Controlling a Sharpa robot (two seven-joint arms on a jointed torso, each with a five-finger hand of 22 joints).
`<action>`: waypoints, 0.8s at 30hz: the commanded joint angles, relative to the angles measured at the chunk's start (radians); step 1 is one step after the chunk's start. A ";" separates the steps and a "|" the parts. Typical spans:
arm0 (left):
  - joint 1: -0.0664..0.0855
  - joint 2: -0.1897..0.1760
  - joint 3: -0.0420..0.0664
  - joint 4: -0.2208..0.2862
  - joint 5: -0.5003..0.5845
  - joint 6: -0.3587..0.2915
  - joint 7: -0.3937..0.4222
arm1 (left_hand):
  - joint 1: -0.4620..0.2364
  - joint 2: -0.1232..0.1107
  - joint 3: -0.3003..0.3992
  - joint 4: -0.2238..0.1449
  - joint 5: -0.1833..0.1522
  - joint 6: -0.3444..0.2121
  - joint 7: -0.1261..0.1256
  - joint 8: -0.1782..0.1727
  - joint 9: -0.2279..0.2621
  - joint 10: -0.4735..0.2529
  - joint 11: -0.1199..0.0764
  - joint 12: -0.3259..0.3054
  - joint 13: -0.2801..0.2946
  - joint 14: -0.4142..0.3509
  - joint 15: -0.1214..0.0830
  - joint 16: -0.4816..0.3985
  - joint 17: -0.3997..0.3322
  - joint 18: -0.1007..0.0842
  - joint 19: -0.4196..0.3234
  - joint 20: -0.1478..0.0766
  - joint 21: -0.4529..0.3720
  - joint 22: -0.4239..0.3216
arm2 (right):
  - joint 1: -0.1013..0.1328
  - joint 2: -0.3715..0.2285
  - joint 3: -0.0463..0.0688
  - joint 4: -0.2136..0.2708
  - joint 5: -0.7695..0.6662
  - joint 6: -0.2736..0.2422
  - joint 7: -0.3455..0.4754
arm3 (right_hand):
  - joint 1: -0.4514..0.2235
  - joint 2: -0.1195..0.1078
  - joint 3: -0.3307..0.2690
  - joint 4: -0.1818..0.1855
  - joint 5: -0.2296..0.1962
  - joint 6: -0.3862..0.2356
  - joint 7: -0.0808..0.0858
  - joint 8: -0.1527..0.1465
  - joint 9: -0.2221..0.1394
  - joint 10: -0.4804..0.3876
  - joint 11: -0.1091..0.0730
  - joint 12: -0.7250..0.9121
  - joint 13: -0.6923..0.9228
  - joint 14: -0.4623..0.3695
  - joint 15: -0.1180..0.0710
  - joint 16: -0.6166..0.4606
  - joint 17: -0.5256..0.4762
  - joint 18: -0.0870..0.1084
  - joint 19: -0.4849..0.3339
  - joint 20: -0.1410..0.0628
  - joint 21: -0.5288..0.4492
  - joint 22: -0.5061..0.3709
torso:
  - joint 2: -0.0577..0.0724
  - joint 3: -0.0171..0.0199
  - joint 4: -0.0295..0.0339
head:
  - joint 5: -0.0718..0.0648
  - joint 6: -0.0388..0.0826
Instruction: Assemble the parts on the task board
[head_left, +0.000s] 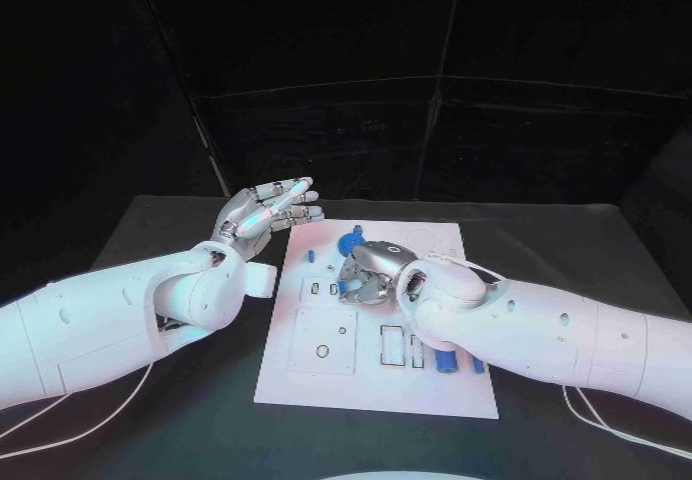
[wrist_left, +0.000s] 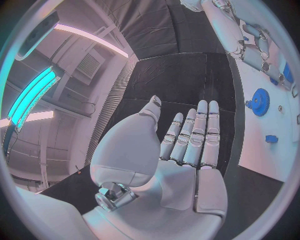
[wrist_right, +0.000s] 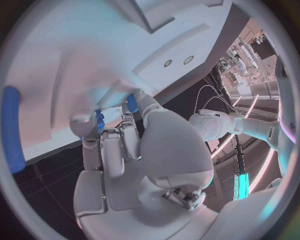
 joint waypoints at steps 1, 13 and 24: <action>0.002 0.000 0.001 0.002 -0.001 0.009 0.005 | -0.002 0.005 -0.001 -0.006 -0.003 -0.007 0.071 -0.006 -0.001 0.004 0.004 -0.006 -0.001 0.007 -0.001 -0.004 -0.001 0.011 0.006 -0.002 -0.005 -0.001 | -0.001 0.000 -0.002 0.001 -0.007 -0.022 -0.022 | -0.013 -0.003 -0.002 0.009 0.005 -0.010 -0.001 -0.004 0.000 -0.004 0.004 -0.005 0.050 0.082 0.009 -0.005 0.160 -0.013 0.000 0.006 -0.005 -0.002 | 0.000 0.0004 -0.0007 | 0.001 0.000; 0.002 0.000 0.001 -0.001 -0.001 0.013 0.001 | -0.002 0.006 -0.001 -0.007 -0.003 0.000 0.071 -0.006 -0.001 0.004 0.004 -0.007 -0.001 0.008 -0.001 -0.005 -0.001 0.011 0.007 -0.002 -0.006 -0.002 | -0.004 -0.009 -0.001 0.013 -0.007 -0.121 -0.016 | -0.028 -0.072 -0.138 0.120 0.012 -0.167 0.038 -0.037 -0.005 -0.073 0.040 -0.060 -0.030 0.081 0.042 -0.006 0.159 -0.009 -0.015 0.033 -0.020 -0.029 | 0.000 0.0010 -0.0009 | 0.001 0.001; 0.002 -0.002 0.001 -0.015 -0.085 0.048 -0.045 | -0.003 0.024 -0.007 -0.027 -0.002 0.147 0.037 0.021 0.014 0.161 -0.038 0.053 0.022 0.143 -0.045 0.031 0.022 0.017 0.111 -0.037 0.030 0.008 | -0.005 -0.076 0.000 0.108 0.021 -0.249 0.170 | 0.079 -0.084 -0.201 0.245 0.018 -0.213 0.047 0.006 -0.002 -0.081 0.048 -0.055 -0.038 0.081 0.047 -0.004 0.165 -0.008 -0.017 0.042 -0.021 -0.032 | -0.003 0.0013 -0.0022 | 0.001 0.008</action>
